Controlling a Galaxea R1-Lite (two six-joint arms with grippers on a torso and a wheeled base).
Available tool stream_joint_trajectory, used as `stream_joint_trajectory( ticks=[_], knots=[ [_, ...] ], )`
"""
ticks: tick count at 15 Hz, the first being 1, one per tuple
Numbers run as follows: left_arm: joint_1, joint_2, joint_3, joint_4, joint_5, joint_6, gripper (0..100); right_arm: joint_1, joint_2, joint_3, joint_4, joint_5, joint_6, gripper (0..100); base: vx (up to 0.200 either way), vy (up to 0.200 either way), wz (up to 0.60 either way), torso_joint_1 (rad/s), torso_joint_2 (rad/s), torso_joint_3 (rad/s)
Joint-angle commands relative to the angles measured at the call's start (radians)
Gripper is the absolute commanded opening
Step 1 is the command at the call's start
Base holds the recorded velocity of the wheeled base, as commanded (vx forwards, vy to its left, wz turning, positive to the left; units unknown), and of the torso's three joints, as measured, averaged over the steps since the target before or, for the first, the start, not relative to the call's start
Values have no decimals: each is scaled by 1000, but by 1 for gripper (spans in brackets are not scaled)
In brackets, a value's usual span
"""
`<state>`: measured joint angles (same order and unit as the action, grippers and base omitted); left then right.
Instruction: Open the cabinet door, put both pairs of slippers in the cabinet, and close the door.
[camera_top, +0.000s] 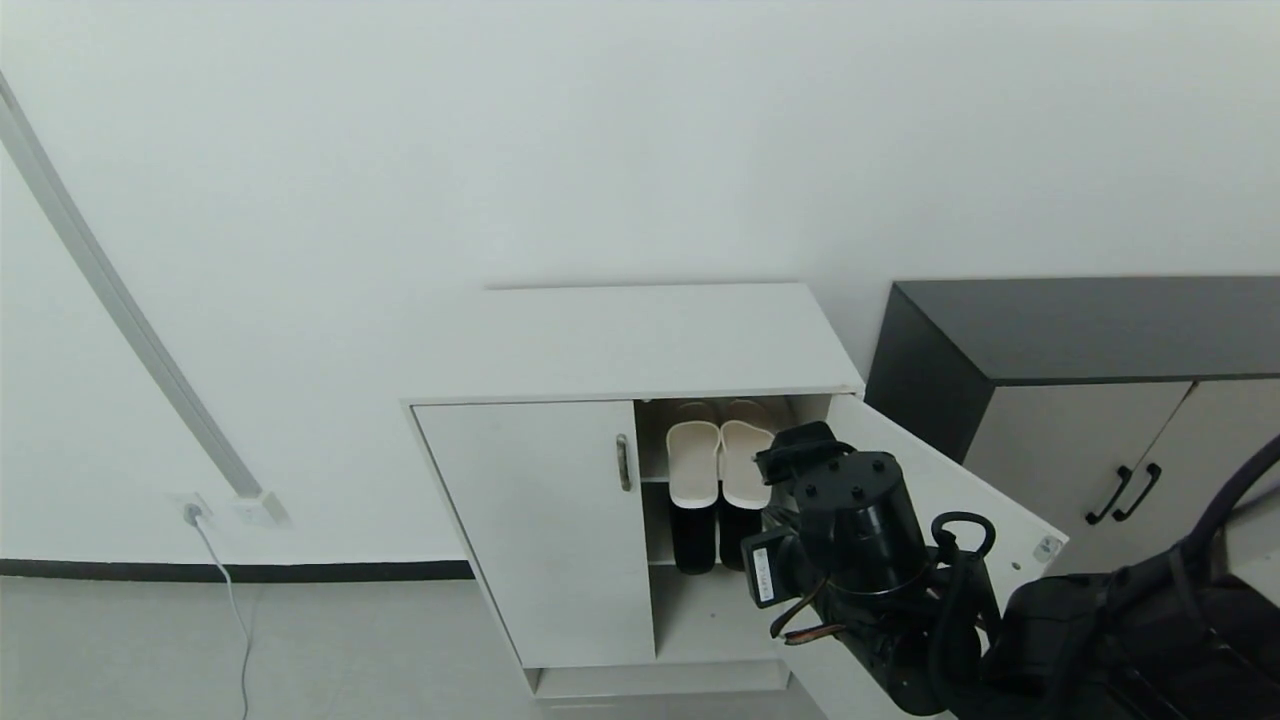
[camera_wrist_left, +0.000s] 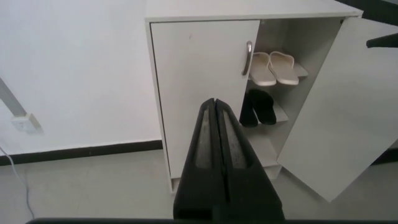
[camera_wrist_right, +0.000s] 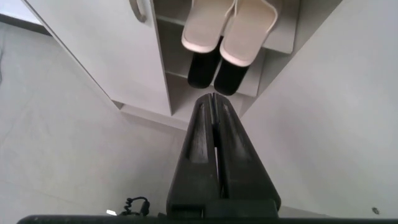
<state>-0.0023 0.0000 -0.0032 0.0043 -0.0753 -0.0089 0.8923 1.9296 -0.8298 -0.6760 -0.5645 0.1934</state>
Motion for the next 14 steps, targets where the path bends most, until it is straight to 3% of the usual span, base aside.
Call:
stream_joint_trajectory(
  ticks=[1,14],
  knots=[
    [-1,0,0,0,0,0,0,0,-3,3,-7,0,1,0,0,0,0,237,-559,-305],
    [-1,0,0,0,0,0,0,0,-6,37,-48,1,-9,0,0,0,0,12,-32,-16]
  ],
)
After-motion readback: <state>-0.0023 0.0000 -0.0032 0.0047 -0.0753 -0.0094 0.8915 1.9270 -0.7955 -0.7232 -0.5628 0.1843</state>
